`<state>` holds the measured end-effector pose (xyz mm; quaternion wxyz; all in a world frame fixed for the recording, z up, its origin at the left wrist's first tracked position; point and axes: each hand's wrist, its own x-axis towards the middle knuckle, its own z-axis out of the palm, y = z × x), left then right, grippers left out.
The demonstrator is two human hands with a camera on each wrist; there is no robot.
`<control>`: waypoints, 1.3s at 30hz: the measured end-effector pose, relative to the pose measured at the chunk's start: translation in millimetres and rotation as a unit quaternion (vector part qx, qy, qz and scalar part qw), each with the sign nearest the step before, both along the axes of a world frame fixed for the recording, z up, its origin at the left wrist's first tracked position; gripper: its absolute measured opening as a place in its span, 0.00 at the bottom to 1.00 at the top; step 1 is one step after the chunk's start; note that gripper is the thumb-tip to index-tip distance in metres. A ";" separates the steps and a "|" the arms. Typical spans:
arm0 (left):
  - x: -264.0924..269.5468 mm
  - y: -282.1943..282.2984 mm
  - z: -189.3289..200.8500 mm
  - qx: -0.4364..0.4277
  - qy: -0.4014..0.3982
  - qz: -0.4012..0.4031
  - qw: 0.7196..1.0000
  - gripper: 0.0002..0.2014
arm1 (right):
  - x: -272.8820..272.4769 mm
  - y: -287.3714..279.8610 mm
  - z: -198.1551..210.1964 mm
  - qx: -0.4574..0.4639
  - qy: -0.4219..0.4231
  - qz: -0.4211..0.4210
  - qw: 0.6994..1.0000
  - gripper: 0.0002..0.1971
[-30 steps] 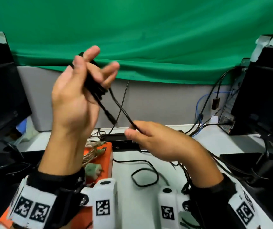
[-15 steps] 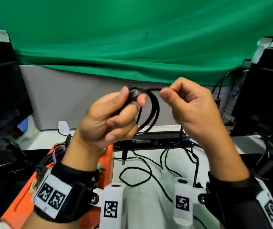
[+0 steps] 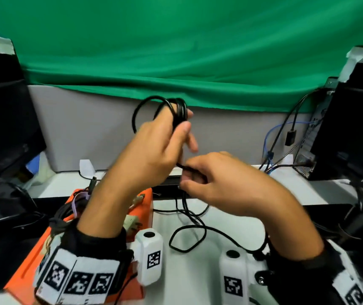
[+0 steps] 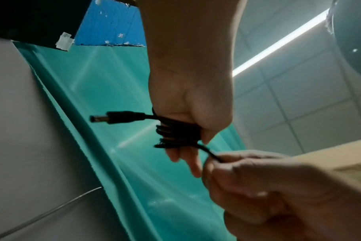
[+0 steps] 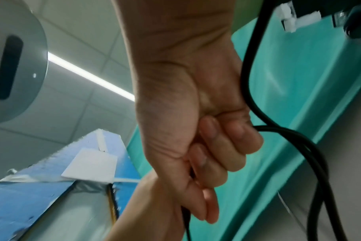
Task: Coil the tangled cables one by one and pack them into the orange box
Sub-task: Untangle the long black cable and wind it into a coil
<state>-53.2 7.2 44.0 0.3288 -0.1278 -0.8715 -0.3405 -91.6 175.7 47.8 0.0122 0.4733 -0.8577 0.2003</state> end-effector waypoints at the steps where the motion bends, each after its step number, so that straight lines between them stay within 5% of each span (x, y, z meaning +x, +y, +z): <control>1: 3.5 0.7 1.5 -0.063 -0.041 0.031 0.997 0.08 | -2.7 7.2 3.7 -0.015 0.008 -0.025 1.000 0.09; 3: 8.9 3.5 4.2 -0.093 -0.151 0.011 0.984 0.16 | -12.3 22.9 9.0 -0.061 0.018 -0.075 0.995 0.06; 6: 15.9 4.7 7.2 0.021 -0.270 -0.143 0.952 0.21 | -24.3 33.8 9.5 -0.135 0.053 -0.109 0.983 0.07; 10: 20.3 2.9 9.7 0.222 -0.211 -0.299 0.904 0.13 | -27.5 24.0 3.7 -0.245 0.127 -0.091 0.957 0.09; 13: 21.5 1.4 17.2 0.405 -0.158 -0.420 0.797 0.14 | -30.8 21.2 0.7 -0.253 0.141 -0.092 0.953 0.12; 16: 22.7 -6.3 26.0 0.526 -0.118 -0.580 0.611 0.16 | -49.0 25.5 -9.4 -0.159 0.083 -0.125 0.976 0.17; 17: 23.8 -9.5 29.2 0.549 -0.094 -0.605 0.570 0.17 | -56.1 26.6 -14.5 -0.121 0.047 -0.139 0.982 0.19; 20: 27.4 -19.3 34.1 0.581 -0.020 -0.620 0.527 0.20 | -71.2 28.3 -27.5 -0.001 -0.024 -0.169 0.985 0.19; 23: 28.2 -29.3 34.8 0.590 0.013 -0.589 0.552 0.21 | -73.3 29.8 -30.5 0.033 -0.078 -0.183 0.979 0.15; 24: 27.4 -30.1 34.8 0.592 0.014 -0.560 0.580 0.20 | -73.5 30.2 -29.5 0.023 -0.082 -0.185 0.979 0.12; 26: 25.1 -25.5 34.1 0.574 0.010 -0.457 0.679 0.18 | -66.3 31.3 -21.7 -0.034 -0.089 -0.176 0.980 0.08; 28: 21.3 -14.6 32.3 0.533 -0.007 -0.320 0.783 0.17 | -53.9 34.1 -12.1 -0.107 -0.104 -0.123 0.981 0.33; 30: 16.5 -2.6 28.5 0.504 -0.036 -0.253 0.825 0.15 | -34.1 33.2 -1.2 -0.177 -0.164 -0.025 0.970 0.52; 32: 15.2 6.3 25.6 0.482 -0.069 -0.255 0.835 0.14 | -18.9 21.8 1.8 -0.250 -0.234 0.060 0.938 0.55; 35: 16.1 14.7 21.2 0.456 -0.122 -0.311 0.825 0.14 | -12.2 -2.6 -4.4 -0.381 -0.252 0.057 0.888 0.48; 37: 17.3 17.0 18.8 0.450 -0.153 -0.351 0.807 0.17 | -10.9 -13.7 -5.8 -0.402 -0.233 0.040 0.885 0.45; 39: 16.6 16.3 17.3 0.461 -0.185 -0.408 0.766 0.16 | -8.2 -17.5 -5.9 -0.427 -0.231 0.055 0.873 0.32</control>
